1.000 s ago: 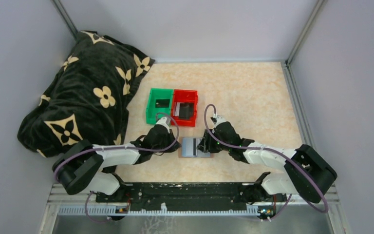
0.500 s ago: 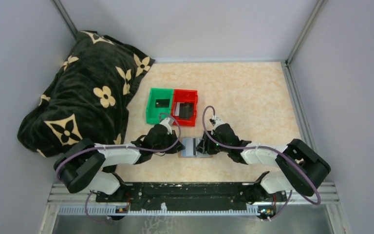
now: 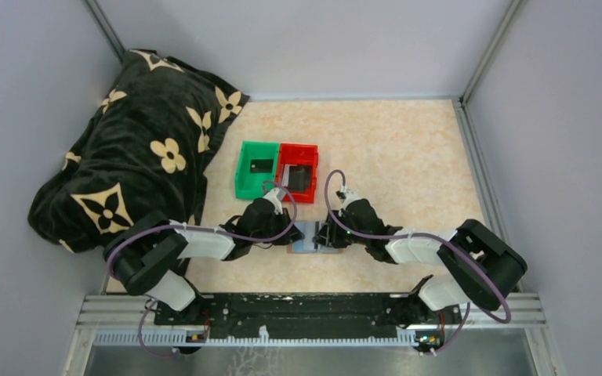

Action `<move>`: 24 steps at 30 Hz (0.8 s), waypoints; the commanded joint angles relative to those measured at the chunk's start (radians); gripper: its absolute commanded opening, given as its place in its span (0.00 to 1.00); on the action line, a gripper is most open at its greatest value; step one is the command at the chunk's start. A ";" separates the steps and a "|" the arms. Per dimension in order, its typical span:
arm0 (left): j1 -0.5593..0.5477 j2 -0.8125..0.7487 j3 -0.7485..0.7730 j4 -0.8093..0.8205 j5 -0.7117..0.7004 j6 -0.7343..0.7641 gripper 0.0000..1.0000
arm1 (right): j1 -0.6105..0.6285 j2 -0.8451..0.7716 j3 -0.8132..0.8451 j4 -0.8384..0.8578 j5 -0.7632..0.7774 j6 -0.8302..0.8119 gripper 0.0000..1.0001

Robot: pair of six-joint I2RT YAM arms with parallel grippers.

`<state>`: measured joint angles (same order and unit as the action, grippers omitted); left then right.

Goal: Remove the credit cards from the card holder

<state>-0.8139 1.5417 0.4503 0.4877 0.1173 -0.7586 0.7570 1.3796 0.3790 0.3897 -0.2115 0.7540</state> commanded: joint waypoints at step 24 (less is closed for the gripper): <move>-0.005 0.009 -0.011 -0.088 -0.041 0.028 0.10 | -0.123 -0.251 -0.018 -0.191 0.052 -0.078 0.00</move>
<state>-0.8139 1.5650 0.4580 0.5159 0.1188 -0.7666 0.6693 1.2037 0.3470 0.2413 -0.2016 0.7345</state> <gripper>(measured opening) 0.082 0.009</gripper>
